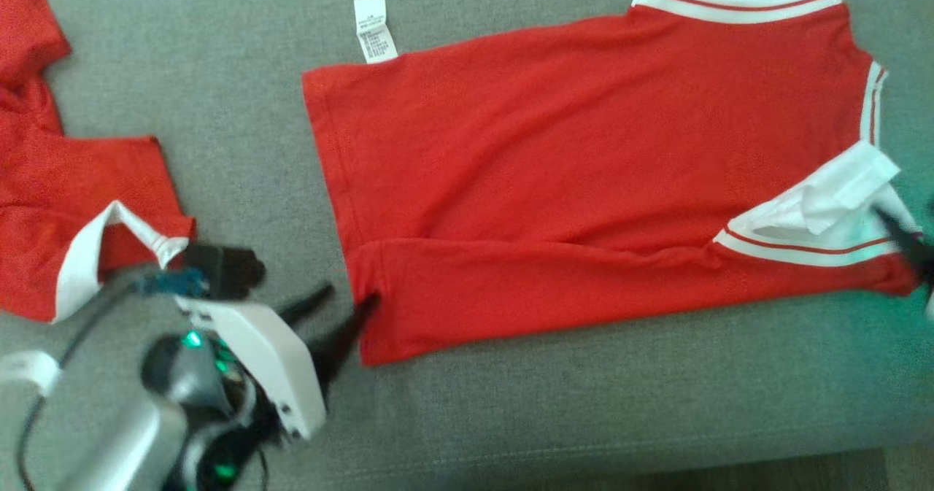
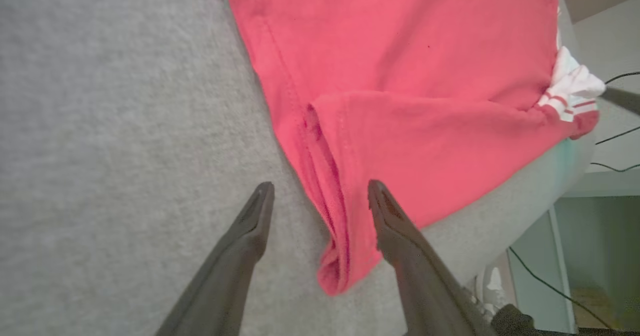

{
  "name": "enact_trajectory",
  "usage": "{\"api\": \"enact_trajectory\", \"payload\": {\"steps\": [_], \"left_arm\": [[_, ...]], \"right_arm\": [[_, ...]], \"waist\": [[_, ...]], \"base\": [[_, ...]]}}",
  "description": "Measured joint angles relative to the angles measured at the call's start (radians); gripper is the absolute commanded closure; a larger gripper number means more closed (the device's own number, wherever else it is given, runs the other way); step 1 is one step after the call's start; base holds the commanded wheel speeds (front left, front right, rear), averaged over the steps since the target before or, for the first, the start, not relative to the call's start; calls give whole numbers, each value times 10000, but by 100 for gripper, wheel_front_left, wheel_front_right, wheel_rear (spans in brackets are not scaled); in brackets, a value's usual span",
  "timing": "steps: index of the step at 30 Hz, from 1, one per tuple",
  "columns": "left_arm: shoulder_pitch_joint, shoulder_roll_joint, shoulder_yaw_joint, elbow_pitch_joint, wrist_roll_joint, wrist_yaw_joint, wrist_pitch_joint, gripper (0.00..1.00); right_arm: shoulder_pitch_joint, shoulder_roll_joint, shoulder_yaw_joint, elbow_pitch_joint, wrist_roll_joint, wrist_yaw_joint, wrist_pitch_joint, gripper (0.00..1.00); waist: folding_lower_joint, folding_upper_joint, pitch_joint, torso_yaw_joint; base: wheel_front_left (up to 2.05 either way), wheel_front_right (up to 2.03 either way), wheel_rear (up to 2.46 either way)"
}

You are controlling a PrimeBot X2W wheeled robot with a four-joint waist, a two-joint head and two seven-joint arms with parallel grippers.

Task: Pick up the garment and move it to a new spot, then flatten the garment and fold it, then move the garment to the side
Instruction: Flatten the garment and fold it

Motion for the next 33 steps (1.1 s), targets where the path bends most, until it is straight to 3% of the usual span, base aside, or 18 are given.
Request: {"api": "enact_trajectory", "payload": {"steps": [5, 8, 13, 18, 23, 33], "left_arm": [[-1360, 213, 301, 42, 905, 215, -249, 0], [-3078, -150, 291, 660, 1381, 453, -430, 0], [-5089, -621, -270, 2006, 2169, 282, -453, 0], [-6054, -1273, -934, 2986, 2615, -15, -606, 0], [-6564, -1722, -1078, 3254, 2612, -182, -744, 0], [-6690, -1785, -1127, 3338, 2489, -263, -679, 0]], "right_arm": [[-1860, -374, -240, -370, -31, 0, -25, 0], [-3771, -387, -144, 12, -514, 0, -86, 0], [-6152, -307, 477, 1603, -1498, 0, -115, 0], [-7778, -38, 433, 3714, -2506, 0, -924, 0], [-8398, -12, 468, 4997, -2945, 0, -1471, 0], [-9198, -17, 986, 6036, -2961, 0, -1883, 0]], "waist": [[0, 0, 496, 75], [1, 0, 947, 241], [3, -1, 1738, 674], [1, 0, 2325, 1432], [2, -1, 2655, 1848], [0, 0, 2674, 1878]], "base": [[0, 0, 0], [0, 0, 0], [0, 0, 0], [0, 0, 0], [0, 0, 0], [0, 0, 0]]}}
